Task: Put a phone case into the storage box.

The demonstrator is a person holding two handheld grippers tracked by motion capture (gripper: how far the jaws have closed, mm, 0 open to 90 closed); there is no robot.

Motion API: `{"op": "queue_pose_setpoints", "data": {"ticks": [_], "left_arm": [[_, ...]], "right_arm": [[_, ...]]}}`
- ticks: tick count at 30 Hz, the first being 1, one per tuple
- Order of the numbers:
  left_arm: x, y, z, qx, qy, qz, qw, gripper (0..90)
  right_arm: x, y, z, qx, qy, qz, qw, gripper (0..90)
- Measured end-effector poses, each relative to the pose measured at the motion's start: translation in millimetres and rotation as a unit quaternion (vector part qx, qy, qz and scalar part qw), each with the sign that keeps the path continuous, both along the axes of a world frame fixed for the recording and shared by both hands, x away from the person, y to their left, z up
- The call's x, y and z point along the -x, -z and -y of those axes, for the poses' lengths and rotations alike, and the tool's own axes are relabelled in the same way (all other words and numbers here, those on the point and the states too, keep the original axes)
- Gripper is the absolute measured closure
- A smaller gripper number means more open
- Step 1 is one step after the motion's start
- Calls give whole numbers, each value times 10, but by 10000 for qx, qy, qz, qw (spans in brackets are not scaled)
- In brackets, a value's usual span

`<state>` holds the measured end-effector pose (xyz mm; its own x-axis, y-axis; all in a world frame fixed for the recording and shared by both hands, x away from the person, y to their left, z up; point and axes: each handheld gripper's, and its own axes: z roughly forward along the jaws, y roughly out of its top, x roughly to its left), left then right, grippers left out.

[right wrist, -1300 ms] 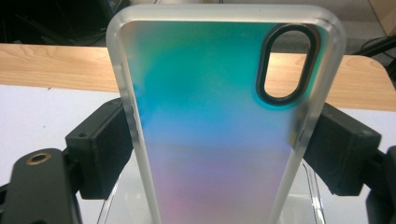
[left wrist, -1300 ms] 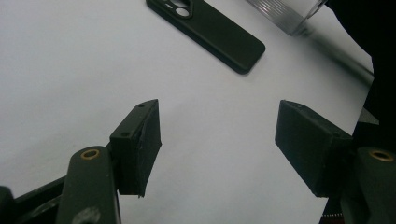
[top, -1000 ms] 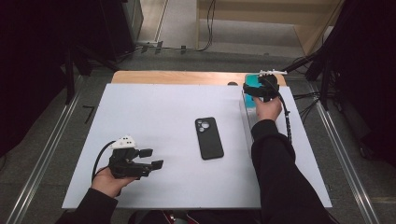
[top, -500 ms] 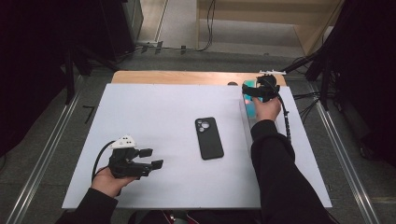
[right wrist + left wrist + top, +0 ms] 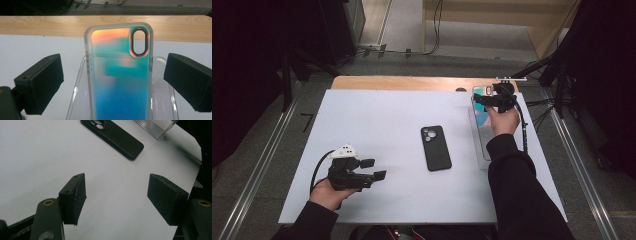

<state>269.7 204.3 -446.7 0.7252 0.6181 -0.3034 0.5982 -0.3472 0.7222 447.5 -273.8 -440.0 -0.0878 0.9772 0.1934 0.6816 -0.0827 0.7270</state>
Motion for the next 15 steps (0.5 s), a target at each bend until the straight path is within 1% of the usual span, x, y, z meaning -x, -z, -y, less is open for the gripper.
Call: {"op": "queue_pose_setpoints", "data": {"ticks": [1,3,7,8,9,10,12,15], "left_arm": [[-3,-1,-2,1,-3,0,10000,316],[-8,-1,-7,17,-7,-4,10000,316],[-17,2,-12,14,-26,-15,10000,316],[-17,2,-12,14,-26,-15,10000,316],[-22,-1,-12,11,-37,-24,10000,316],[-23,-1,-10,23,-58,-22,10000,316],[-27,0,-10,31,-55,-27,10000,316],[-35,3,-16,25,-69,-41,10000,316]], "right_arm": [[27,-13,3,-27,-47,-20,10000,12],[89,-39,1,-49,-57,-76,9999,12],[217,-90,2,-147,-242,-38,9996,12],[217,-90,2,-147,-242,-38,9996,12],[277,-119,-11,-171,-368,-48,9992,13],[308,-133,-22,-163,-412,-47,9990,13],[370,-151,-43,-239,-561,-59,9981,13],[452,-171,-72,-324,-747,-165,9965,13]]}}
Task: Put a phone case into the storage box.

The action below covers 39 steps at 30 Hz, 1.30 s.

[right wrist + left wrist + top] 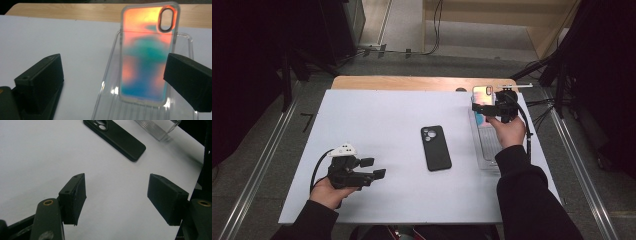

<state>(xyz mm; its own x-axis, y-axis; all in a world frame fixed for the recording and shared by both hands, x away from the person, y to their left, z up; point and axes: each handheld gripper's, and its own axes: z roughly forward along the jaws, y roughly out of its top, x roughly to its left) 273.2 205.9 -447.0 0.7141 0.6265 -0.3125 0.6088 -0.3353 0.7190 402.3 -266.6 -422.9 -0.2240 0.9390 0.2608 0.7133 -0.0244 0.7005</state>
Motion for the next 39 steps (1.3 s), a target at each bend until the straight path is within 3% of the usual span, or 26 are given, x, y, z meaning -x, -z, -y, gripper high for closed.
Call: {"op": "queue_pose_setpoints", "data": {"ticks": [9,15,20,21,30,35,39], "left_arm": [[-5,0,-12,5,-15,-28,10000,316],[-16,-4,-19,24,-40,-16,10000,315],[-17,-3,-24,7,-38,-18,10000,316],[-18,-5,-23,17,-37,-18,10000,316],[-35,-12,-34,9,-9,-23,10000,315],[-28,-19,-42,19,-10,1,10000,315],[-30,-20,-48,22,-1,0,10000,315]], "right_arm": [[275,-86,-82,-129,-582,33,9982,14],[439,-146,-95,-381,-1089,87,9933,14],[519,-160,-100,-409,-1293,80,9907,14],[559,-169,-109,-393,-1388,97,9895,54],[698,-178,-173,-417,-1801,140,9827,56],[798,-173,-227,-520,-2150,283,9748,56],[849,-159,-263,-556,-2278,240,9718,56]]}}
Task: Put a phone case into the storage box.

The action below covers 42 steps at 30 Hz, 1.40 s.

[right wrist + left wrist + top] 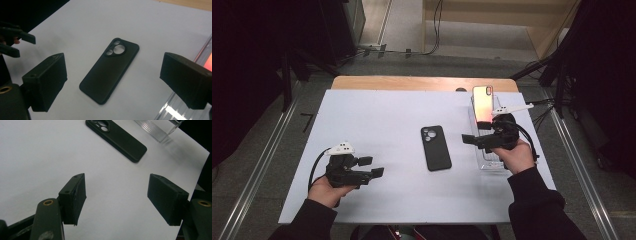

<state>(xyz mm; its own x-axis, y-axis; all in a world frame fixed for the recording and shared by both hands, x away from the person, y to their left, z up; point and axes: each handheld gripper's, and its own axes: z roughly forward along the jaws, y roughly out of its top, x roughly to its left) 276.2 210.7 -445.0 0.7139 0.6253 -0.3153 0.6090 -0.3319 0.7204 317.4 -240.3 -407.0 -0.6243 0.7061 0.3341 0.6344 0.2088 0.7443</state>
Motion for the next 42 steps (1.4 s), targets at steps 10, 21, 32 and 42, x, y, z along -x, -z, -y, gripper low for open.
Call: {"op": "queue_pose_setpoints", "data": {"ticks": [10,21,32,42], "left_arm": [[-24,-2,-23,44,-52,4,10000,315],[-18,-11,-44,67,-98,15,9999,315],[-24,-14,-45,117,-90,11,9999,315],[-30,-7,-50,114,-143,-4,9998,315]], "right_arm": [[111,102,-120,-77,-395,-89,9992,56],[154,130,-336,78,-266,-68,9996,56],[125,151,-515,65,270,-82,9996,56],[-19,197,-658,313,840,-166,9958,56]]}}
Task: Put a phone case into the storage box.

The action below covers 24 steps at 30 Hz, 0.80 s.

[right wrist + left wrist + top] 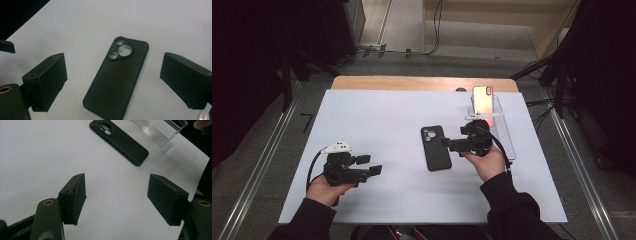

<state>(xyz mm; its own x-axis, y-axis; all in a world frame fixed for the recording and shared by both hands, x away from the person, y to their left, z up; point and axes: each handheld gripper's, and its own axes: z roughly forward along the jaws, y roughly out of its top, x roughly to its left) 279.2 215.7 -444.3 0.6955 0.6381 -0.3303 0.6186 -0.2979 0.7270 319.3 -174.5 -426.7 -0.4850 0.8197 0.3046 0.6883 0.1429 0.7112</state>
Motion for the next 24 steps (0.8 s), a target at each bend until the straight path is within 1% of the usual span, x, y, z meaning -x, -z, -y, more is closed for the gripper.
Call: {"op": "queue_pose_setpoints", "data": {"ticks": [4,6,10,13,15,17,22,23,24], "left_arm": [[-5,12,-6,35,-24,-61,10000,315],[-5,14,-8,38,-33,-51,10000,316],[-8,11,-14,20,-53,-31,10000,316],[-18,11,-23,1,-56,-23,10000,316],[-27,10,-28,16,-57,-31,10000,316],[-33,8,-31,18,-63,-30,10000,316],[-48,6,-35,14,-47,-15,10000,316],[-53,1,-33,34,-88,-9,10000,316],[-56,-1,-32,50,-86,-10,10000,316]], "right_arm": [[-62,31,-76,135,-17,9,9999,56],[-94,46,-97,186,57,-7,9998,56],[-152,80,-127,167,229,-23,9996,56],[-191,100,-180,332,382,-33,9987,56],[-208,115,-200,280,359,-23,9990,56],[-217,127,-222,214,403,-4,9990,55],[-250,167,-263,137,448,16,9989,54],[-263,180,-284,117,498,85,9987,0],[-270,188,-299,124,516,104,9985,0]]}}
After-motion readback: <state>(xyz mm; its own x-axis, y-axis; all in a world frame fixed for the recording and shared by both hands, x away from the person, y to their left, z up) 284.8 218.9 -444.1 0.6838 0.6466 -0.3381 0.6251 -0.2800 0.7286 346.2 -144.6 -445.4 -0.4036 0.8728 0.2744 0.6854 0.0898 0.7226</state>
